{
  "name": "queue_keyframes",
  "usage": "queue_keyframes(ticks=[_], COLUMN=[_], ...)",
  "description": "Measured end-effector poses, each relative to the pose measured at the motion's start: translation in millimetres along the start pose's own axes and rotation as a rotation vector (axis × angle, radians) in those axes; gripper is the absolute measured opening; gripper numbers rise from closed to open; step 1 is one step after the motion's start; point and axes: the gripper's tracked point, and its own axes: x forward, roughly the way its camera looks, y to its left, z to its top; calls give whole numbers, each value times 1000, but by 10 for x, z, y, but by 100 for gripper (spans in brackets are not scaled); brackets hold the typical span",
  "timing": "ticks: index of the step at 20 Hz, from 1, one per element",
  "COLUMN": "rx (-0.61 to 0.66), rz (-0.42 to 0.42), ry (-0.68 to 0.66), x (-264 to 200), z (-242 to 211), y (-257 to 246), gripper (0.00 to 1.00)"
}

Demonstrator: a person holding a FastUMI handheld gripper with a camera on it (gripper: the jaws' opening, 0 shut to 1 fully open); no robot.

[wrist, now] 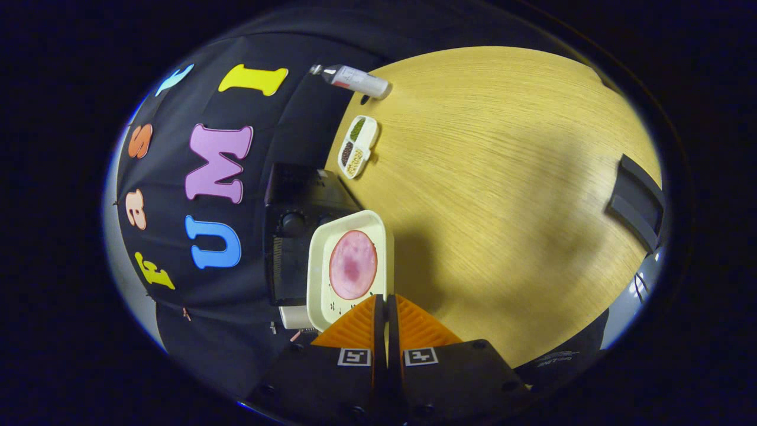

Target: Open the toaster oven, put the food inside, and close the toaster oven door.

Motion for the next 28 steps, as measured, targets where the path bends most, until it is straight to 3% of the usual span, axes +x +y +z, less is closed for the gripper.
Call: queue_keyframes(ticks=[9, 18, 25, 28], rx=[-59, 36, 26, -43], rz=[62, 92, 84, 9], ry=[65, 19, -70, -127], x=[694, 1707, 2258, 2300], z=[-464, -464, -352, -290], y=[741, 1155, 1336, 1224], gripper=[6, 6, 6, 6])
